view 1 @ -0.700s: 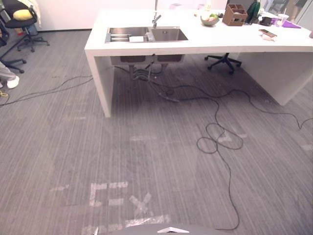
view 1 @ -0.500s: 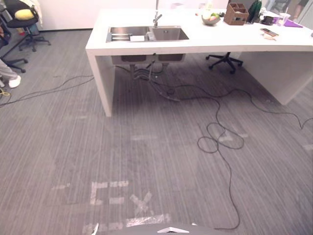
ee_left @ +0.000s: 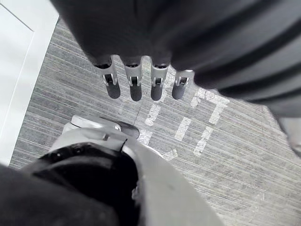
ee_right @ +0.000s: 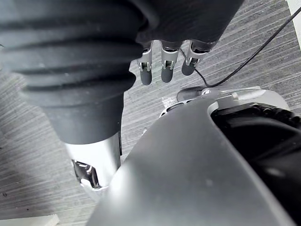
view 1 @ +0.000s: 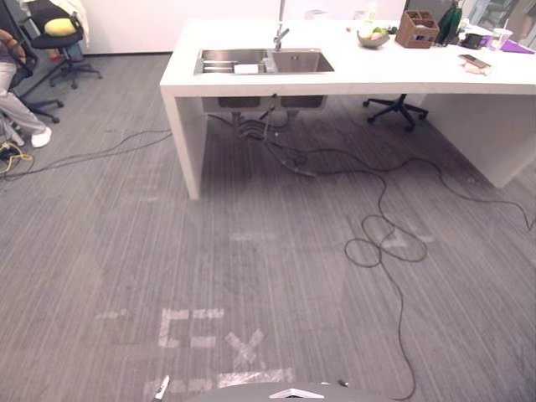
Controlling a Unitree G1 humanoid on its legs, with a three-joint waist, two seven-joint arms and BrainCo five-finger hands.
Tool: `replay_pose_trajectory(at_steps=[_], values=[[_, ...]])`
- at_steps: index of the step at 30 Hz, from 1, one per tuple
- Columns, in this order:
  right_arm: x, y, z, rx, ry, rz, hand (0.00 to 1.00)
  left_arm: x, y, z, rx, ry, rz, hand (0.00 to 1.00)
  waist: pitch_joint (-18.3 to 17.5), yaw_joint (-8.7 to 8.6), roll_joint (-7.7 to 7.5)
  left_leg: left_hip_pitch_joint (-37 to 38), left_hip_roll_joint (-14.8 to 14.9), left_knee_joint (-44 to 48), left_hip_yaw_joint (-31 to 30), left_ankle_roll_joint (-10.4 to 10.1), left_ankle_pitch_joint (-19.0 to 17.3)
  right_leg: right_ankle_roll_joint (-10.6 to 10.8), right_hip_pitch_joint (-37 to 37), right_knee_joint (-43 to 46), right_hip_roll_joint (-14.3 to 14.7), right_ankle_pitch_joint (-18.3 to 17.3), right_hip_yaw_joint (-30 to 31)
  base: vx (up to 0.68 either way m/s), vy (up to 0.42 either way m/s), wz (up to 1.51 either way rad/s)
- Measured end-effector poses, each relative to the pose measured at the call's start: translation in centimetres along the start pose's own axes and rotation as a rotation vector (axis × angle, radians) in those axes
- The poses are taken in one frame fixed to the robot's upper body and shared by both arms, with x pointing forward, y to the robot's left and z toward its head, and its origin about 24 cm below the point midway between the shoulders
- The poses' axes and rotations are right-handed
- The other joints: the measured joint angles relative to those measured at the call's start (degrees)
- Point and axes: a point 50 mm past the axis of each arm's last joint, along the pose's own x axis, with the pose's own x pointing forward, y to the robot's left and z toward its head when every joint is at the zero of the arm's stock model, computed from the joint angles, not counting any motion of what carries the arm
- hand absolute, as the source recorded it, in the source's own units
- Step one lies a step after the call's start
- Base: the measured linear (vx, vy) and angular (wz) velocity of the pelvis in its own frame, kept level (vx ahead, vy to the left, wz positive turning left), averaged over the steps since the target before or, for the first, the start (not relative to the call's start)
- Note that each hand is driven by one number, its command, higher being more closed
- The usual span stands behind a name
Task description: Walk over to the sink, pick up the cup, carry it to the dishwasher, place the cup inside the dishwasher, then close the dishwasher door
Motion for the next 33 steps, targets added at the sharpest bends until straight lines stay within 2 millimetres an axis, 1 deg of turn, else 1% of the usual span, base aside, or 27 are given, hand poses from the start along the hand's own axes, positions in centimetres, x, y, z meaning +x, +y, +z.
replay_pose_trajectory(at_steps=[9, 14, 18, 25, 27, 28, 29, 30, 31, 32, 33], values=[[0.1, 0.2, -0.1, 0.034, -0.004, 0.005, 0.0, 0.0, 0.1, 0.2, -0.001, -0.013, 0.002, 0.0, 0.26, -0.07, -0.47, 0.07, -0.25, 0.0, -0.27, 0.11, 0.09, 0.05, 0.14, 0.18, -0.23, 0.2, -0.35, -0.02, -0.01, 0.03], [0.1, 0.3, 0.1, 0.021, -0.032, 0.008, 0.0, 0.0, 0.1, 0.3, -0.03, -0.018, 0.003, 0.0, 0.37, -0.09, -0.59, 0.07, -0.27, -0.01, -0.27, 0.18, 0.14, 0.01, 0.49, 0.17, -0.25, 0.26, -0.35, -0.06, -0.018, 0.0], [0.2, 0.5, 0.4, 0.035, -0.058, 0.015, 0.0, 0.0, 0.2, 0.2, -0.074, -0.03, 0.027, 0.0, 0.4, -0.07, -0.64, 0.06, -0.36, -0.01, -0.39, 0.11, 0.1, 0.26, 0.53, 0.06, -0.34, 0.07, -0.47, -0.04, -0.014, 0.02], [0.1, 0.7, 0.5, 0.031, -0.099, 0.017, 0.0, 0.0, 0.2, 0.6, -0.1, -0.087, 0.077, 0.0, 0.45, -0.09, -0.76, 0.31, -0.55, 0.0, -0.69, 0.23, -0.03, 0.28, 1.01, 0.25, -0.53, -0.01, -0.76, 0.0, -0.003, 0.01], [0.1, 0.6, 0.8, 0.055, -0.149, 0.011, 0.0, 0.0, 0.3, 0.3, -0.102, -0.095, 0.1, 0.0, 0.6, -0.05, -0.6, 0.57, -0.62, 0.03, -0.87, 0.7, -1.14, 1.09, -1.01, 5.47, -1.33, -3.35, -1.18, 0.0, 0.009, 0.1], [0.1, 1.1, 1.6, 0.052, -0.195, 0.02, 0.0, -0.1, 0.4, 0.5, -0.08, -0.106, 0.118, 0.0, 0.83, -0.19, -0.96, 1.06, -1.1, 0.04, -0.83, 0.98, -1.51, 2.07, -3.71, 12.33, -2.84, -7.17, -1.37, 0.02, 0.038, 0.18], [0.1, 1.7, 2.4, 0.062, -0.235, 0.032, 0.0, -0.2, 0.6, 0.6, -0.053, -0.116, 0.135, 0.0, 1.01, -0.06, -1.51, 1.63, -1.85, 0.03, -0.93, 1.51, -2.06, 3.38, -6.26, 19.84, -4.79, -9.72, -1.75, 0.04, 0.059, 0.14], [0.2, 2.0, 3.1, 0.074, -0.268, 0.039, 0.0, -0.2, 0.6, 0.8, -0.038, -0.124, 0.143, 0.0, 1.27, 0.3, -1.82, 1.94, -2.41, 0.03, -0.96, 1.84, -2.32, 3.5, -9.05, 26.64, -6.29, -10.68, -2.53, 0.03, 0.039, 0.05], [0.2, 2.3, 3.7, 0.074, -0.287, 0.044, 0.0, -0.1, 0.5, 0.9, -0.028, -0.13, 0.147, 0.0, 1.84, 0.43, -1.68, 2.45, -2.46, 0.04, -0.95, 2.21, -2.42, 3.56, -11.19, 31.73, -7.42, -10.56, -2.61, 0.04, 0.056, -0.01], [0.4, 2.8, 4.6, 0.076, -0.311, 0.059, 0.0, -0.1, 0.4, 1.1, 0.0, -0.141, 0.161, 0.0, 3.27, 0.29, -1.15, 3.98, -2.17, 0.38, -1.1, 3.05, -2.14, 2.68, -14.45, 39.49, -8.73, -10.82, -2.94, 0.08, 0.045, 0.09], [0.5, 3.6, 4.8, 0.09, -0.321, 0.083, 0.0, -0.1, 0.4, 1.3, 0.001, -0.15, 0.168, 0.0, 3.52, 0.22, -1.17, 5.07, -1.82, 0.41, -1.31, 3.58, -2.39, 2.12, -15.42, 39.74, -9.12, -12.71, -2.99, 0.13, 0.042, 0.15]])
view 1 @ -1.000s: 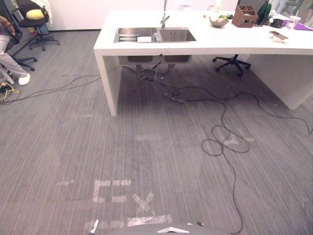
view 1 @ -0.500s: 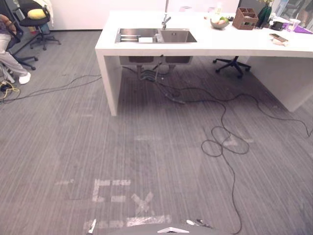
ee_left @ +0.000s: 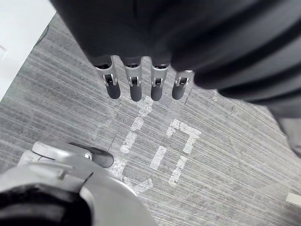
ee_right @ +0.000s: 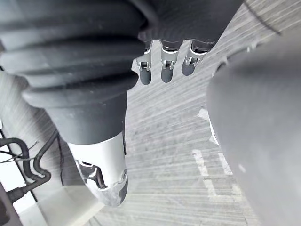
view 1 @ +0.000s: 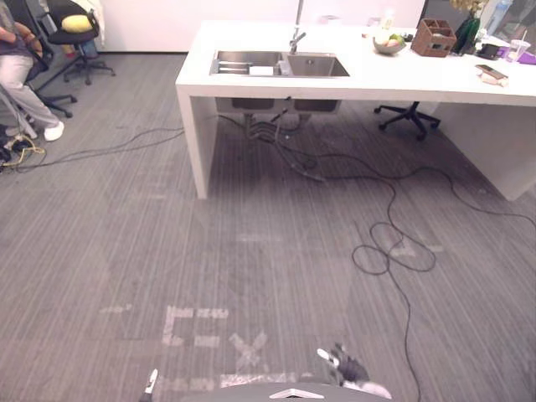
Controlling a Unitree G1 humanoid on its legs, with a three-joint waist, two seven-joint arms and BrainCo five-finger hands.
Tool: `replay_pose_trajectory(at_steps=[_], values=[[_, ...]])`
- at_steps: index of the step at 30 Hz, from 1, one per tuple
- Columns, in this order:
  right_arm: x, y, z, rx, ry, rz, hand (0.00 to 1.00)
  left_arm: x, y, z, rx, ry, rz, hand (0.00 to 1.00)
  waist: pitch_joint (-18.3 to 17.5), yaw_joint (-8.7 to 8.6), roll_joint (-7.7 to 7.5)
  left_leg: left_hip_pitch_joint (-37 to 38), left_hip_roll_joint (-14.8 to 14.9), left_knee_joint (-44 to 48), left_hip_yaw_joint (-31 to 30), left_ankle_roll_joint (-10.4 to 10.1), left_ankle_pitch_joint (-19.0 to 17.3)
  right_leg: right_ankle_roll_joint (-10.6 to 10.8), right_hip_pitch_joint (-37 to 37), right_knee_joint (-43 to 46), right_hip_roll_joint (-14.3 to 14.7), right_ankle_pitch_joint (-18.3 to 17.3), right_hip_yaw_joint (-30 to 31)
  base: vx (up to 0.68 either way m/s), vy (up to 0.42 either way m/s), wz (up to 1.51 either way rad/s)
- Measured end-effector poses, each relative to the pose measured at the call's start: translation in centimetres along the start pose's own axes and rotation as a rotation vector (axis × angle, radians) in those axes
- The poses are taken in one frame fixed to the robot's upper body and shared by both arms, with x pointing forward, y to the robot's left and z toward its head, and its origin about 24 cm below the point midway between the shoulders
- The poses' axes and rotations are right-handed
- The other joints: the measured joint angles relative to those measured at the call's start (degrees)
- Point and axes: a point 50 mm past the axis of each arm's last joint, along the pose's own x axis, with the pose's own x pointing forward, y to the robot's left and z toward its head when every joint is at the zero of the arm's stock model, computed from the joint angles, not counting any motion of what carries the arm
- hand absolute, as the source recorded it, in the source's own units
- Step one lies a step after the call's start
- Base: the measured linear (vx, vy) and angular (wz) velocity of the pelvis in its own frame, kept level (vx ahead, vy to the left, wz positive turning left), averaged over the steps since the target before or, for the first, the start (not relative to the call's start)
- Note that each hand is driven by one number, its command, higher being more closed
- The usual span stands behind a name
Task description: Walk over to the sink, pick up the cup, carry it to the dishwasher, place the cup inside the dishwasher, then close the dishwasher door
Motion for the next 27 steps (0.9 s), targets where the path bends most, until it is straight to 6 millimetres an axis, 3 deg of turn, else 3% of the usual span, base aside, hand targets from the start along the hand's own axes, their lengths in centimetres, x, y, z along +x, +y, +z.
replay_pose_trajectory(at_steps=[2, 4, 6, 7, 10, 11, 13, 14, 16, 17, 18, 20, 21, 23, 25, 26, 27], values=[[-0.1, 0.1, -0.2, 0.018, -0.002, 0.007, 0.0, 0.0, 0.1, -0.1, -0.024, 0.006, 0.013, 0.0, 0.08, -0.33, 0.22, 0.67, 1.36, 0.04, -0.74, -0.31, -0.78, -0.12, -0.68, -6.05, 0.93, -0.3, -0.17, 0.2, 0.003, 0.22], [0.0, 0.3, 0.1, 0.034, -0.016, 0.025, 0.0, 0.0, -0.1, -0.1, -0.095, 0.01, 0.017, 0.0, 0.85, -0.34, 0.97, 0.09, 3.63, 3.4, -1.24, -1.15, -3.19, 0.33, -1.67, -14.69, 2.76, 2.38, 0.31, 0.21, -0.029, 0.11], [-0.1, 0.1, 0.1, 0.064, -0.026, 0.026, 0.0, 0.0, -0.1, -0.1, -0.158, 0.015, 0.032, 0.0, 1.62, -0.04, 1.18, -1.08, 6.71, 8.74, -2.19, -3.13, -7.61, 1.31, -3.49, -25.87, 4.83, 9.66, 1.18, 0.28, -0.076, 0.04], [-0.3, 0.0, 0.1, 0.081, -0.034, 0.02, 0.0, 0.1, -0.1, -0.1, -0.17, 0.016, 0.039, 0.0, 1.66, 0.07, 1.15, -1.01, 7.11, 9.92, -2.39, -3.49, -8.77, 1.35, -4.08, -27.47, 4.88, 10.8, 1.8, 0.37, -0.146, 0.17], [-1.0, -0.6, 0.1, 0.111, -0.07, 0.014, 0.0, 0.0, -0.1, -0.4, -0.238, 0.025, 0.059, 0.0, 2.42, 0.5, 0.97, 1.9, 7.72, 15.39, -3.94, -5.53, -16.07, 0.41, -4.66, -24.97, 3.34, 11.55, 2.27, 0.37, -0.216, 0.35], [-1.2, -0.7, -0.2, 0.141, -0.078, 0.008, 0.0, -0.1, 0.0, -0.5, -0.239, 0.026, 0.07, 0.0, 2.28, 0.53, 0.9, 3.82, 7.89, 16.79, -4.71, -5.99, -19.44, -1.07, -4.43, -21.16, 2.87, 10.77, 2.29, 0.57, -0.389, 0.51], [-1.3, -0.9, 0.0, 0.168, -0.098, -0.001, 0.0, -0.2, -0.3, -1.2, -0.209, 0.042, 0.074, 0.0, 1.24, -0.44, 2.56, 6.2, 10.0, 16.41, -5.96, -7.22, -22.28, -1.95, -6.5, -13.21, 4.27, 12.24, 2.96, 0.52, -0.336, 0.39], [-1.5, -1.8, 0.3, 0.151, -0.097, -0.021, 0.0, -0.5, -0.5, -2.6, -0.187, 0.084, 0.079, 0.0, -1.04, -0.56, 4.8, 7.14, 12.31, 16.27, -5.88, -7.84, -21.47, -2.24, -7.74, -9.24, 6.26, 8.36, 2.64, 0.51, -0.216, -0.02], [-0.9, -1.6, 1.2, 0.142, -0.096, -0.014, 0.0, -0.4, -0.9, -2.9, -0.173, 0.104, 0.08, 0.0, -1.43, -0.57, 6.27, 3.42, 13.74, 26.38, -5.72, -7.8, -17.61, -3.84, -6.63, -7.84, 8.04, 5.41, 2.37, 0.7, -0.341, -0.22], [-0.9, -1.6, 1.2, 0.144, -0.096, -0.014, 0.0, -0.4, -1.0, -2.8, -0.161, 0.114, 0.084, 0.0, -1.38, -0.9, 6.33, 0.51, 14.15, 33.4, -5.55, -7.99, -13.84, -4.4, -4.81, -8.87, 8.71, 4.15, 2.11, 0.63, -0.357, -0.09], [-0.8, -1.6, 1.4, 0.14, -0.098, -0.016, 0.0, -0.4, -1.2, -2.8, -0.143, 0.121, 0.087, 0.0, -1.16, -0.99, 6.91, -4.31, 15.82, 44.94, -5.06, -9.73, -6.63, -5.18, -0.58, -12.46, 10.53, 3.29, 2.18, 0.64, -0.313, -0.03], [-0.7, -1.5, 1.4, 0.141, -0.091, -0.023, 0.0, -0.3, -1.3, -2.6, -0.145, 0.106, 0.083, 0.0, -0.17, -0.55, 7.16, -11.94, 19.48, 64.14, -1.58, -8.82, -8.19, -6.26, 7.94, -19.45, 13.56, 3.24, 2.45, 0.61, -0.27, -0.12], [-0.6, -1.2, 1.2, 0.151, -0.077, -0.017, 0.0, -0.3, -1.1, -2.2, -0.148, 0.086, 0.087, 0.0, 0.69, 0.22, 6.04, -15.82, 19.12, 70.44, -0.62, -8.49, -10.4, -6.85, 13.47, -22.79, 14.11, 3.15, 2.67, 0.46, -0.184, -0.19], [-0.2, -0.8, 1.7, 0.176, -0.089, -0.006, 0.0, -0.3, -1.0, -1.2, -0.133, 0.036, 0.081, 0.0, 1.56, 1.56, 4.76, -22.53, 16.06, 69.62, 0.71, -8.83, -13.08, -7.16, 18.36, -25.92, 13.95, 2.97, 3.73, 0.61, -0.192, -0.42], [0.5, -0.2, 3.4, 0.2, -0.13, 0.005, 0.0, -0.2, -1.4, -0.3, -0.098, -0.018, 0.072, 0.0, 3.08, 2.67, 4.56, -27.8, 13.74, 59.86, 4.74, -8.12, -15.23, -7.12, 21.94, -28.32, 13.28, 2.94, 5.71, 0.56, -0.058, -0.7], [0.8, 0.0, 4.1, 0.216, -0.141, 0.002, 0.0, -0.2, -1.4, 0.2, -0.082, -0.045, 0.074, 0.0, 3.94, 3.03, 3.95, -29.1, 10.91, 43.83, 9.29, -7.35, -12.63, -5.56, 24.24, -28.88, 11.69, 1.6, 6.15, 0.45, 0.029, -0.62], [0.8, 0.0, 4.5, 0.212, -0.152, 0.003, 0.0, -0.2, -1.5, 0.1, -0.07, -0.052, 0.075, 0.0, 3.87, 2.98, 4.41, -28.47, 9.3, 31.26, 11.4, -7.72, -7.66, -5.08, 25.3, -29.1, 11.45, 0.37, 6.45, 0.54, 0.087, -0.56]])
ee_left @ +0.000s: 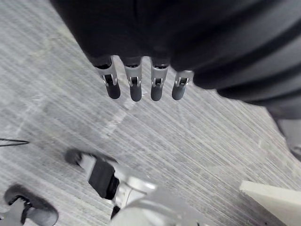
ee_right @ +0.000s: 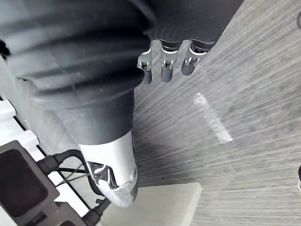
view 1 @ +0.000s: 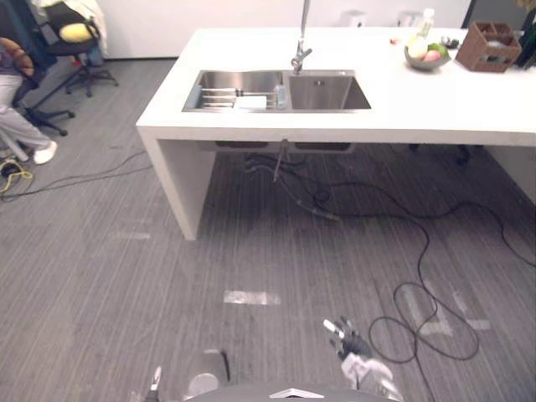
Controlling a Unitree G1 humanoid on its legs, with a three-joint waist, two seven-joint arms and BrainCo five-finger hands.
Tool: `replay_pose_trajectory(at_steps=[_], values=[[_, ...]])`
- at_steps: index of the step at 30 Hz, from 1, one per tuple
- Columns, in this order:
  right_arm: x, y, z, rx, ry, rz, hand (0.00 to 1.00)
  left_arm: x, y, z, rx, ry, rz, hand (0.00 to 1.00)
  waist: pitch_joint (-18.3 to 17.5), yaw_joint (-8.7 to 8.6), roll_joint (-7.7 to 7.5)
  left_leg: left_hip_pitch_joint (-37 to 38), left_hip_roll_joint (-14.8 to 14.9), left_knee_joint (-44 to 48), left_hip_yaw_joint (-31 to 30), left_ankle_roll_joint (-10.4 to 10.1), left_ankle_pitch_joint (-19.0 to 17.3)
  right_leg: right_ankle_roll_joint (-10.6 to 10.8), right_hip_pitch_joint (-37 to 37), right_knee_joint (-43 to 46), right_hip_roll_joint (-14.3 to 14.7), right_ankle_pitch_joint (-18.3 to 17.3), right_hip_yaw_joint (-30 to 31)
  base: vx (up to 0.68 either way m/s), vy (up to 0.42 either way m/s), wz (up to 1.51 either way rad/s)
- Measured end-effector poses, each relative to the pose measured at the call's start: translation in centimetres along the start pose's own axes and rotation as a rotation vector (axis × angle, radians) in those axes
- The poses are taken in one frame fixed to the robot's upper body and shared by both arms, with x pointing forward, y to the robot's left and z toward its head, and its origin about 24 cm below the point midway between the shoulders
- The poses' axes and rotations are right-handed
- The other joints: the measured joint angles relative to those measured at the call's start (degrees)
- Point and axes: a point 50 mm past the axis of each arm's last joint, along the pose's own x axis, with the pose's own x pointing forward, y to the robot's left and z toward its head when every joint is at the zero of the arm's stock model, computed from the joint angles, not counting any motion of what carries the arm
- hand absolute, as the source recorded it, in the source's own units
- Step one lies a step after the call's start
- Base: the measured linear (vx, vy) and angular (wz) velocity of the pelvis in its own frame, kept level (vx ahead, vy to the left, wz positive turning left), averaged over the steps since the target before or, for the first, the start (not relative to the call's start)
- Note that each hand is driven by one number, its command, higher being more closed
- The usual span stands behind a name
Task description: Walk over to the sink, pick up the cup, carry it to the dishwasher, place the cup inside the dishwasher, then close the dishwasher door
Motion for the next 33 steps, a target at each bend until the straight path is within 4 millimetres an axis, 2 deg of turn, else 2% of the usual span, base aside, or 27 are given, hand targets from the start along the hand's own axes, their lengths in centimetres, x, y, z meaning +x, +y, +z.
replay_pose_trajectory(at_steps=[1, 2, 3, 5, 6, 7, 8, 10, 11, 12, 13, 14, 15, 16, 18, 19, 21, 22, 23, 24, 25, 27, 28, 29, 30, 31, 33], values=[[0.0, 0.0, 0.4, -0.004, -0.013, 0.004, 0.0, -0.1, -0.2, -0.3, 0.011, -0.006, -0.004, 0.0, -0.02, 0.03, 1.6, 0.7, -0.29, -11.82, 0.66, -0.48, 5.01, 0.23, 1.6, -0.61, 0.89, -1.63, 0.67, 0.36, 0.113, -0.34], [-0.1, -0.1, 0.4, 0.0, -0.016, 0.0, 0.0, -0.1, -0.3, -0.4, 0.012, -0.01, -0.004, 0.0, 0.11, 0.34, 2.32, 0.47, -0.23, -14.46, 0.35, 1.35, 9.39, 0.29, 2.69, -1.1, 1.54, -3.18, 1.32, 0.44, 0.187, -0.37], [-0.1, -0.1, -0.4, 0.02, 0.01, -0.009, 0.0, -0.2, -0.5, -0.5, 0.013, -0.02, 0.007, 0.0, 0.08, 0.75, 2.17, 0.68, -1.13, -12.36, 0.55, 4.62, 13.99, -0.71, 4.41, -1.2, 1.27, -5.92, 2.45, 0.34, 0.171, -0.15], [-0.2, 0.8, -1.5, 0.03, 0.036, 0.013, 0.0, -0.2, 0.4, 1.2, 0.027, -0.124, 0.06, 0.0, 0.21, 0.73, -1.99, -1.2, -3.21, -7.15, 2.36, 7.25, 10.57, -3.07, 4.4, 0.33, -1.58, -9.95, 3.95, 0.42, 0.186, 0.2], [-0.2, 0.9, -1.6, 0.024, 0.043, 0.019, 0.0, -0.1, 0.5, 2.0, 0.032, -0.167, 0.088, 0.0, 0.44, 0.9, -2.97, -1.61, -5.12, -5.55, 2.04, 9.35, 9.15, -3.61, 4.35, 2.1, -2.63, -10.18, 5.06, 0.51, 0.205, 0.31], [-0.3, 0.7, -1.9, 0.024, 0.054, 0.012, 0.0, -0.1, 0.3, 2.4, 0.035, -0.187, 0.099, 0.0, 0.44, 0.61, -3.07, -1.35, -5.99, -5.54, 1.92, 9.99, 8.72, -3.32, 4.05, 3.55, -3.19, -9.58, 5.37, 0.51, 0.22, 0.43], [-0.2, 0.8, -2.0, 0.019, 0.064, 0.014, 0.0, -0.2, 0.1, 3.2, 0.04, -0.235, 0.116, 0.0, 0.33, -0.04, -3.07, 0.34, -7.44, -6.63, 2.02, 10.7, 8.24, -2.02, 3.46, 7.65, -4.18, -8.0, 6.14, 0.5, 0.217, 0.52], [-0.7, 0.5, -3.1, 0.012, 0.107, 0.008, 0.0, -0.6, -0.5, 5.0, 0.058, -0.337, 0.132, 0.0, -0.33, -0.01, -3.53, 3.89, -9.47, -9.59, 2.07, 11.0, 7.97, 2.76, 1.11, 16.45, -5.63, -5.12, 7.06, 0.37, 0.156, 0.39], [-0.9, 0.6, -3.6, 0.008, 0.132, 0.012, 0.0, -1.2, -1.3, 6.9, 0.077, -0.431, 0.13, 0.0, -1.1, 0.05, -4.09, 6.38, -10.65, -12.79, 2.28, 11.19, 7.81, 8.12, -2.47, 24.78, -6.75, -2.09, 6.86, 0.31, 0.109, 0.15], [-0.9, 0.7, -3.8, 0.005, 0.141, 0.016, 0.0, -1.6, -1.6, 8.1, 0.086, -0.486, 0.128, 0.0, -1.35, 0.01, -4.27, 7.74, -11.03, -14.56, 2.37, 11.21, 7.79, 11.37, -4.93, 29.67, -7.4, 0.23, 6.67, 0.47, 0.166, 0.05], [-0.9, 0.9, -4.0, -0.008, 0.157, 0.03, 0.0, -2.3, -2.3, 10.0, 0.103, -0.579, 0.117, 0.0, -1.32, -0.09, -4.34, 9.9, -11.13, -16.79, 2.68, 11.16, 7.77, 16.89, -9.01, 38.58, -8.46, 4.26, 6.28, 0.28, 0.1, -0.12], [-0.8, 1.1, -3.8, -0.021, 0.158, 0.04, 0.0, -2.9, -2.8, 11.5, 0.115, -0.654, 0.111, 0.0, -1.31, -0.12, -4.37, 11.87, -11.26, -18.07, 2.67, 10.67, 7.99, 16.81, -13.03, 47.17, -9.99, 5.15, 5.01, 0.26, 0.098, -0.3], [-0.9, 0.9, -3.6, -0.027, 0.152, 0.04, 0.0, -4.0, -3.6, 13.5, 0.116, -0.755, 0.102, 0.0, -1.25, -0.22, -4.26, 15.52, -11.62, -20.05, 2.66, 10.37, 8.04, 11.28, -17.43, 56.87, -13.56, 3.97, 0.58, 0.19, 0.078, -0.37], [-1.1, 0.7, -3.6, -0.032, 0.153, 0.036, 0.0, -5.2, -4.1, 15.3, 0.099, -0.847, 0.101, 0.0, -1.85, -0.78, -3.71, 18.08, -11.78, -21.81, 2.86, 10.03, 7.56, 6.8, -21.24, 60.13, -15.8, 1.83, -2.74, 0.22, 0.073, -0.33], [-1.2, 0.8, -3.3, -0.032, 0.141, 0.045, 0.0, -7.5, -4.8, 18.4, 0.065, -1.007, 0.107, 0.0, -2.41, -1.91, -4.28, 20.85, -11.8, -23.08, 2.96, 9.18, 6.83, 5.23, -25.26, 56.25, -16.17, -1.07, -5.07, 0.22, 0.028, -0.07], [-1.3, 0.9, -3.3, -0.034, 0.139, 0.052, 0.0, -8.7, -5.3, 20.0, 0.05, -1.083, 0.104, 0.0, -2.49, -2.43, -4.46, 21.61, -11.65, -23.05, 2.85, 8.79, 6.45, 4.76, -26.68, 51.14, -15.48, -2.65, -5.46, 0.25, -0.042, 0.12], [-1.4, 1.1, -3.1, -0.043, 0.124, 0.067, 0.0, -12.0, -6.5, 23.3, 0.028, -1.27, 0.092, 0.0, -2.43, -3.72, -3.67, 22.7, -10.23, -21.43, 1.41, 7.81, 5.33, 4.12, -27.81, 30.55, -12.36, -3.37, -5.98, 0.31, -0.079, 0.28], [-1.4, 1.2, -3.0, -0.043, 0.122, 0.067, 0.0, -12.8, -6.7, 24.0, 0.032, -1.316, 0.091, 0.0, -2.32, -3.89, -3.39, 22.7, -9.58, -20.76, 0.67, 7.17, 4.91, 4.11, -27.54, 24.5, -11.23, -2.22, -5.73, 0.28, -0.091, 0.48], [-1.4, 1.1, -3.0, -0.04, 0.131, 0.066, 0.0, -14.0, -7.0, 24.9, 0.049, -1.387, 0.09, 0.0, -2.28, -4.27, -3.11, 22.69, -8.46, -19.22, -0.93, 5.68, 3.83, 4.45, -26.46, 15.11, -9.18, 1.51, -3.96, 0.25, -0.112, 0.62], [-1.6, 0.9, -3.4, -0.036, 0.145, 0.058, 0.0, -14.8, -7.2, 25.3, 0.061, -1.437, 0.093, 0.0, -2.27, -4.42, -3.08, 23.31, -7.59, -17.57, -2.72, 5.01, 2.18, 4.74, -25.23, 10.61, -7.31, 5.08, -1.62, 0.25, -0.125, 0.67], [-1.8, 0.7, -3.5, -0.036, 0.152, 0.053, 0.0, -15.0, -7.1, 25.3, 0.063, -1.455, 0.102, 0.0, -2.28, -4.43, -3.13, 23.58, -7.25, -16.83, -3.18, 5.22, 1.2, 4.83, -24.43, 10.19, -6.71, 6.65, -0.21, 0.22, -0.157, 0.63], [-2.5, 0.1, -4.4, -0.035, 0.19, 0.039, 0.0, -15.8, -6.2, 24.0, 0.089, -1.522, 0.144, 0.0, -3.41, -3.81, -4.08, 24.29, -6.73, -11.37, -4.27, 5.13, -5.2, 3.87, -21.37, 10.46, -6.32, 8.14, 1.59, 0.31, -0.28, 0.32], [-2.6, -0.2, -4.4, -0.036, 0.194, 0.032, 0.0, -16.0, -6.1, 23.6, 0.089, -1.535, 0.157, 0.0, -3.37, -3.5, -3.42, 24.12, -5.89, -9.6, -4.04, 4.72, -6.74, 4.66, -21.17, 10.62, -5.83, 9.12, 1.63, 0.36, -0.332, 0.08], [-2.7, -0.8, -3.8, -0.055, 0.196, 0.028, 0.0, -16.1, -6.0, 22.5, 0.088, -1.537, 0.171, 0.0, -4.23, -3.48, -0.8, 23.91, -2.76, -7.46, -2.7, 2.75, -9.04, 3.2, -20.54, 11.34, -3.67, 7.41, 0.26, 0.34, -0.269, 0.04], [-2.9, -0.9, -3.7, -0.078, 0.211, 0.039, 0.0, -17.0, -5.8, 21.9, 0.076, -1.567, 0.172, 0.0, -5.17, -3.39, 0.05, 23.7, 0.22, -4.15, -1.28, -0.27, -10.08, 3.0, -19.53, 10.45, -2.28, 5.81, -0.4, 0.35, -0.242, 0.15], [-3.0, -1.2, -3.7, -0.088, 0.22, 0.037, 0.0, -17.7, -5.9, 21.9, 0.073, -1.603, 0.164, 0.0, -5.07, -3.74, 0.76, 21.79, 1.46, 0.99, -1.94, -0.79, -10.41, 2.85, -19.36, 10.59, -1.56, 5.06, -1.07, 0.33, -0.242, 0.18], [-3.0, -1.7, -3.4, -0.11, 0.252, 0.024, 0.0, -19.5, -6.9, 21.9, 0.088, -1.708, 0.115, 0.0, -4.95, -3.62, 1.77, 12.64, 6.43, 19.67, -2.33, -1.22, -6.71, 0.91, -16.47, 7.32, 0.05, 5.12, -1.55, 0.32, -0.214, -0.05]])
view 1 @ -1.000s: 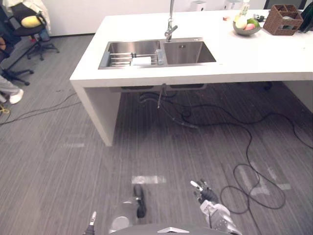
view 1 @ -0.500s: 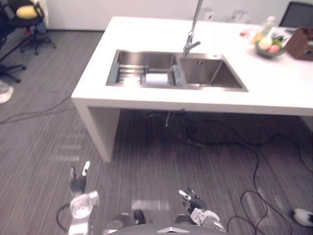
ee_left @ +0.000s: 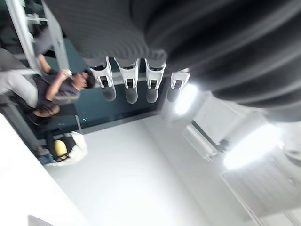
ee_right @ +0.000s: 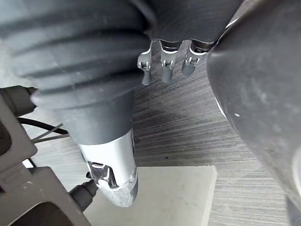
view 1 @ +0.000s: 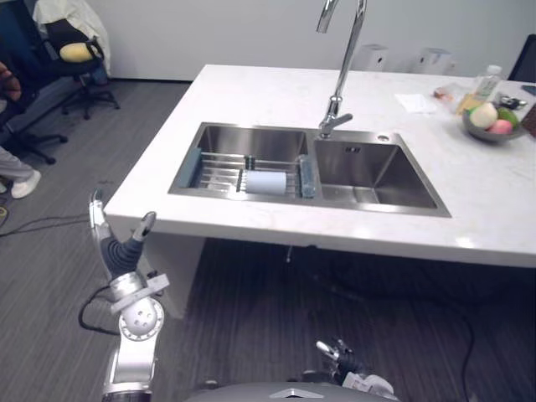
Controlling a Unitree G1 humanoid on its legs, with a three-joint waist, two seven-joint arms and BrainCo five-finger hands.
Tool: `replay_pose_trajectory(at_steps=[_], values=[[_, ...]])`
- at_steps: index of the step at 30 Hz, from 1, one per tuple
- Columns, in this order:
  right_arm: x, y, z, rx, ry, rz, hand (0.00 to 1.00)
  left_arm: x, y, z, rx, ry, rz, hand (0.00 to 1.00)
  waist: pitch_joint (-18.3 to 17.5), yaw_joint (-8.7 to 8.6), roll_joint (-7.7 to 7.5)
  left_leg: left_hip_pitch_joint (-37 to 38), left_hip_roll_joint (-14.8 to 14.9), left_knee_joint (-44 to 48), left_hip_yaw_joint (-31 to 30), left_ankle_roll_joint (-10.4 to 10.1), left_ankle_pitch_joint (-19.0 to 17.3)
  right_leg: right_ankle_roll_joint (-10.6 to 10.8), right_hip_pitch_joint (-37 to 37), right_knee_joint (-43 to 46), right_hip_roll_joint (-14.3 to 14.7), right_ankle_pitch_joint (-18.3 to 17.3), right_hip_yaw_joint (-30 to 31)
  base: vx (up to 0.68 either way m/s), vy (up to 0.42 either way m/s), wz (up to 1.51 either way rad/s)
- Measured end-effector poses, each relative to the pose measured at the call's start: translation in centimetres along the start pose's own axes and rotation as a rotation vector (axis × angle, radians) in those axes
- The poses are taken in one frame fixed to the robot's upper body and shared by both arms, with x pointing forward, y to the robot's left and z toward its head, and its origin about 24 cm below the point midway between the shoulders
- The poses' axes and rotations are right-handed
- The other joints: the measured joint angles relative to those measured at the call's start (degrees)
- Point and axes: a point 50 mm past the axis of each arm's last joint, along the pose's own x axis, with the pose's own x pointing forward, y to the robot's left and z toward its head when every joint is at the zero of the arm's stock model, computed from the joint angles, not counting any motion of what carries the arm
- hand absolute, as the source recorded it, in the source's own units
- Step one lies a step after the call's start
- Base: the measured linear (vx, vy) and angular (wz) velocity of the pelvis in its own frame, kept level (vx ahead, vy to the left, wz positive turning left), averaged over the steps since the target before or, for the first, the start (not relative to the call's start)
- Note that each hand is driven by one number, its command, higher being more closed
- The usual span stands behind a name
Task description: Walk over to the sink, pick up the cup, carry it to the dishwasher, place the cup inside the dishwasher, then close the dishwasher door
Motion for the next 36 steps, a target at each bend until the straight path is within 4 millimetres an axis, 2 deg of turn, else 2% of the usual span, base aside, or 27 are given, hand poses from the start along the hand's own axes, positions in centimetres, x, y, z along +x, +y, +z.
replay_pose_trajectory(at_steps=[1, 3, 4, 5, 6, 7, 9, 12, 14, 16, 17, 18, 19, 20, 21, 22, 23, 24, 25, 27, 28, 29, 31, 32, 33, 35, 36], values=[[0.1, 0.0, 0.1, 0.0, 0.003, -0.001, 0.0, 0.1, -0.1, 0.2, 0.001, -0.02, -0.008, 0.0, -0.08, 0.05, 0.31, -0.97, 0.44, 1.22, -0.05, -0.25, -0.45, 0.2, 1.19, -1.07, 0.11, 0.58, 0.44, 0.37, -0.162, -0.32], [0.2, 0.2, 0.0, 0.005, 0.008, -0.004, 0.0, 0.7, -0.5, 0.8, 0.006, -0.074, -0.021, 0.0, -0.2, -0.23, 0.35, -1.16, 0.34, -2.4, -0.14, -0.44, -2.57, 0.01, 4.2, -3.87, -0.28, 1.2, 1.57, 0.34, -0.104, -0.35], [0.4, 0.3, 0.2, 0.005, 0.007, -0.001, 0.0, 1.3, -0.8, 1.4, -0.007, -0.111, -0.032, 0.0, -0.21, -0.26, 0.31, -0.92, -0.98, -9.85, -0.19, -0.23, -2.74, 0.15, 4.71, -4.86, -0.97, 1.28, 2.39, 0.31, -0.005, -0.44], [0.5, 0.1, 0.1, 0.007, 0.018, -0.009, 0.0, 1.9, -1.3, 2.0, -0.019, -0.147, -0.045, 0.0, -0.26, -0.63, 0.42, -0.06, -2.5, -20.65, -0.36, -0.21, -0.35, 0.35, 4.6, -5.63, -1.62, 1.41, 3.14, 0.28, 0.042, -0.41], [0.6, 0.1, 0.3, 0.005, 0.017, -0.011, 0.0, 2.1, -1.5, 2.3, -0.026, -0.163, -0.056, 0.0, -0.41, -0.79, 0.68, 0.29, -3.23, -26.03, -0.58, -0.05, 2.24, 0.52, 4.53, -6.03, -1.68, 1.51, 3.3, 0.17, 0.084, -0.32], [0.6, -0.1, 0.4, 0.0, 0.019, -0.019, 0.0, 2.3, -2.0, 3.1, -0.034, -0.201, -0.078, 0.0, -0.84, -1.24, 1.4, 1.38, -4.48, -35.4, -1.53, 0.57, 13.1, 1.14, 4.59, -6.96, -1.4, 1.57, 3.56, 0.17, 0.097, -0.3], [0.7, 0.2, 0.0, 0.012, 0.028, -0.02, 0.0, 2.5, -2.5, 4.4, -0.022, -0.271, -0.127, 0.0, -1.76, -2.16, 0.07, 5.07, -6.94, -43.54, -1.51, 1.36, 16.31, 2.27, 4.71, -8.17, -3.12, 1.64, 3.41, 0.2, 0.1, -0.12], [0.8, 0.3, -0.3, 0.024, 0.036, -0.034, 0.0, 3.3, -3.6, 5.2, 0.031, -0.336, -0.225, 0.0, -1.13, -2.3, -1.4, 5.88, -8.35, -45.31, -1.16, 1.91, 16.72, 2.84, 4.95, -9.43, -4.26, 1.78, 3.4, 0.1, 0.105, 0.02], [0.9, 0.3, -0.5, 0.022, 0.04, -0.056, 0.0, 3.2, -4.4, 4.8, 0.06, -0.333, -0.287, 0.0, -1.24, -2.35, -1.59, 7.0, -8.81, -46.4, -1.12, 2.12, 16.72, 2.92, 5.6, -9.67, -4.48, 1.67, 3.25, 0.04, 0.056, -0.01], [0.9, 0.3, -0.6, 0.026, 0.033, -0.07, 0.0, 3.0, -5.6, 5.0, 0.064, -0.331, -0.351, 0.0, -1.25, -2.45, -2.35, 7.65, -10.27, -47.05, -0.94, 2.0, 15.7, 4.06, 4.33, -6.07, -5.96, -1.41, 3.18, 0.02, 0.047, 0.02], [0.8, 0.1, -0.5, 0.023, 0.026, -0.084, 0.0, 2.6, -6.6, 5.2, 0.056, -0.337, -0.411, 0.0, -1.26, -3.24, -2.43, 8.58, -10.79, -48.0, -1.85, 2.41, 15.06, 4.03, 3.3, -1.44, -6.9, -3.1, 2.69, 0.0, 0.0, 0.0], [0.8, 0.0, -0.3, 0.02, 0.015, -0.102, 0.0, 2.3, -7.6, 5.5, 0.066, -0.357, -0.469, 0.0, -0.66, -3.61, -2.54, 10.1, -10.83, -49.18, -2.11, 2.52, 15.15, 3.77, -0.47, 7.54, -7.34, -3.92, 1.45, 0.0, 0.0, 0.0], [0.8, -0.1, -0.1, 0.016, 0.01, -0.107, 0.0, 2.3, -8.0, 5.7, 0.071, -0.368, -0.494, 0.0, -0.62, -3.78, -2.44, 10.88, -10.73, -49.21, -2.02, 2.45, 15.33, 3.73, -2.49, 12.58, -8.04, -3.87, 0.61, 0.02, 0.042, -0.14], [0.8, -0.2, -0.1, 0.012, 0.016, -0.109, 0.0, 2.5, -8.7, 6.0, 0.09, -0.398, -0.537, 0.0, -0.52, -4.45, -2.94, 12.51, -10.86, -48.89, -1.77, 2.78, 15.27, 3.11, -4.76, 19.67, -9.72, -3.46, -1.34, 0.03, 0.061, -0.12], [0.7, -0.3, -0.4, 0.007, 0.024, -0.113, 0.0, 2.5, -9.2, 6.4, 0.095, -0.416, -0.574, 0.0, -0.74, -5.05, -3.81, 12.84, -10.27, -47.83, -1.42, 3.34, 14.66, 2.4, -5.3, 21.73, -10.64, -2.74, -3.08, 0.04, 0.035, -0.15], [0.7, -0.3, -0.5, 0.007, 0.028, -0.114, 0.0, 2.5, -9.4, 6.7, 0.095, -0.428, -0.589, 0.0, -0.92, -5.02, -3.47, 12.6, -9.69, -47.29, -0.81, 3.39, 14.39, 1.96, -5.32, 21.42, -10.6, -2.74, -3.56, 0.04, 0.012, -0.35], [0.7, -0.4, -0.6, 0.0, 0.034, -0.124, 0.0, 2.8, -9.8, 7.2, 0.096, -0.448, -0.607, 0.0, -1.33, -4.57, -3.51, 12.08, -9.13, -46.75, 0.69, 3.08, 13.84, -0.16, -5.41, 19.08, -11.21, -5.52, -4.62, 0.02, 0.005, -0.38], [0.7, -0.4, -0.7, 0.002, 0.036, -0.125, 0.0, 3.0, -9.9, 7.4, 0.104, -0.455, -0.618, 0.0, -1.26, -4.58, -3.87, 11.77, -8.92, -46.48, 0.87, 2.79, 13.54, 0.05, -5.45, 17.37, -11.79, -6.52, -4.88, 0.05, -0.056, -0.49], [0.7, -0.5, -1.0, 0.01, 0.044, -0.124, 0.0, 3.2, -10.4, 7.5, 0.15, -0.465, -0.681, 0.0, -1.21, -4.68, -4.09, 10.58, -6.86, -45.25, 1.06, 1.36, 12.81, 1.4, -4.88, 8.07, -11.41, -5.57, -3.19, 0.04, -0.057, -0.27], [0.6, -0.5, -1.3, 0.015, 0.049, -0.125, 0.0, 3.3, -10.8, 7.4, 0.178, -0.476, -0.722, 0.0, -1.23, -4.93, -4.5, 9.74, -5.9, -43.74, 0.93, 0.69, 12.44, 2.76, -3.67, 1.33, -11.18, -1.8, -1.39, 0.11, -0.179, -0.05], [0.3, -0.5, -2.6, 0.035, 0.076, -0.133, 0.0, 3.5, -11.1, 7.1, 0.216, -0.478, -0.764, 0.0, -1.61, -4.9, -6.95, 10.06, -6.32, -42.43, 0.67, -0.63, 11.65, 6.83, -0.81, -4.83, -12.46, 7.57, 1.14, 0.16, -0.302, 0.08], [0.3, -0.6, -2.8, 0.036, 0.079, -0.139, 0.0, 3.5, -11.2, 6.8, 0.224, -0.469, -0.774, 0.0, -1.78, -4.83, -7.31, 10.67, -6.2, -42.62, 0.54, -1.08, 11.67, 8.53, 0.14, -5.78, -12.36, 6.98, 1.15, 0.13, -0.289, 0.03], [0.2, -1.5, -2.1, 0.008, 0.083, -0.154, 0.0, 3.1, -11.7, 6.5, 0.232, -0.449, -0.815, 0.0, -1.74, -4.88, -3.73, 11.13, -3.91, -43.94, 1.18, -2.47, 12.31, 7.85, 0.95, -8.53, -9.78, 7.13, 0.63, 0.06, -0.18, -0.17], [0.1, -1.8, -1.9, -0.004, 0.082, -0.158, 0.0, 3.0, -11.8, 6.5, 0.238, -0.451, -0.819, 0.0, -1.49, -4.9, -3.1, 11.23, -3.44, -44.52, 1.41, -2.93, 12.58, 7.46, 0.95, -9.2, -9.1, 7.41, 0.68, 0.05, -0.208, -0.22], [-0.1, -2.3, -1.5, -0.034, 0.083, -0.166, 0.0, 3.0, -11.8, 6.5, 0.249, -0.451, -0.827, 0.0, -1.65, -5.11, -1.76, 11.72, -2.74, -45.84, 1.78, -3.49, 13.13, 6.96, 1.18, -10.32, -7.84, 7.77, 0.74, 0.04, -0.149, -0.16], [-0.3, -2.7, -1.6, -0.058, 0.105, -0.176, 0.0, 3.1, -11.9, 6.4, 0.262, -0.442, -0.84, 0.0, -1.88, -5.24, -1.03, 13.47, -1.55, -47.44, 2.69, -4.07, 13.6, 6.23, 2.29, -11.84, -6.3, 8.26, 1.15, 0.02, -0.115, -0.21], [-0.2, -2.6, -1.7, -0.06, 0.11, -0.174, 0.0, 3.2, -11.9, 6.4, 0.269, -0.441, -0.843, 0.0, -1.85, -5.22, -1.15, 13.89, -1.28, -47.68, 2.92, -4.23, 13.68, 6.05, 2.7, -12.35, -5.9, 8.47, 1.34, -0.02, -0.082, -0.24]])
